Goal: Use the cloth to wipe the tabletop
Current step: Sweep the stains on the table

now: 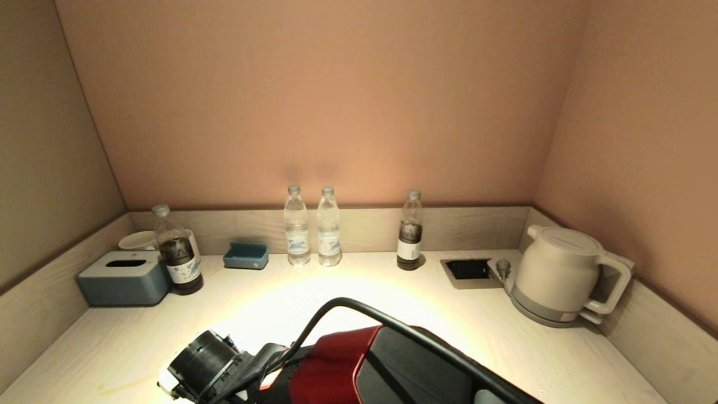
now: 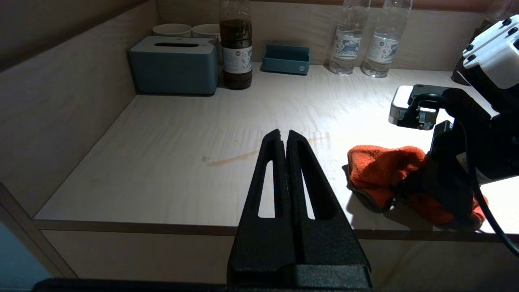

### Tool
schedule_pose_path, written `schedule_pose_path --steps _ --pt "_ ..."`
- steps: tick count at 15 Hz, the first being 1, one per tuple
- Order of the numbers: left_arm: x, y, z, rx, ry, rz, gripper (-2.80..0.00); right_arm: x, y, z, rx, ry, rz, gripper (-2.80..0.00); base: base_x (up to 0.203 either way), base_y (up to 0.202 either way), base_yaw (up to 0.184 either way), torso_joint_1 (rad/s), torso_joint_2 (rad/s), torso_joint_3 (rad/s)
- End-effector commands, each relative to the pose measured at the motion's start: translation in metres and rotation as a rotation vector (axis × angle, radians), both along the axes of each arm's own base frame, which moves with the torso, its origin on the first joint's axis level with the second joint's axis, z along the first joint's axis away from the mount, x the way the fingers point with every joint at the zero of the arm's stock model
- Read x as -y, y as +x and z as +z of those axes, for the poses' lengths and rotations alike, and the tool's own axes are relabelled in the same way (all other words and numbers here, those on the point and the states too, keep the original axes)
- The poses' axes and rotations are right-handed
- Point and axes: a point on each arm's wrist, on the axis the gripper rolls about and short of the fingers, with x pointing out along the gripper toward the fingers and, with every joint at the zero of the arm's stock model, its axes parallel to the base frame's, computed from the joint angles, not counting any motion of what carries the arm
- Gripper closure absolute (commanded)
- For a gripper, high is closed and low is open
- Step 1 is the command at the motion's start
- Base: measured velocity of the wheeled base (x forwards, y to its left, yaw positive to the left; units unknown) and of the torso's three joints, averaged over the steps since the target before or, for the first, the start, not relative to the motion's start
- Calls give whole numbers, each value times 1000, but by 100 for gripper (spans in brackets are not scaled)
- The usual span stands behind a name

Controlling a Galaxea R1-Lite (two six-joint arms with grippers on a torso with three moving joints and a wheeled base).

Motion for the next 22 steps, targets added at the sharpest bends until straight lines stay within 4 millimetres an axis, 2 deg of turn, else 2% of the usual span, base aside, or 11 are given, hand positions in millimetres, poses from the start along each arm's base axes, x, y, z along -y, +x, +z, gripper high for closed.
schedule_pose_path --steps 1,4,7,9,13,16,18,22 --pt "0 0 0 0 -1 0 0 -6 -1 -10 2 -13 12 0 0 0 0 0 0 0" --pt "0 0 0 0 -1 0 0 -4 6 -10 14 -8 -3 0 0 0 0 0 0 0" --pt "0 0 0 0 -1 0 0 13 37 -3 11 12 -71 0 0 0 0 0 0 0" --pt "0 0 0 0 -1 0 0 22 50 3 -21 54 -74 0 0 0 0 0 0 0" --pt "0 0 0 0 -1 0 0 45 70 20 -198 190 26 0 0 0 0 0 0 0" --pt "0 0 0 0 -1 0 0 56 78 24 -243 226 108 0 0 0 0 0 0 0" --pt "0 0 0 0 -1 0 0 77 93 18 -232 203 160 0 0 0 0 0 0 0" --pt "0 0 0 0 -1 0 0 102 106 18 -221 190 184 0 0 0 0 0 0 0"
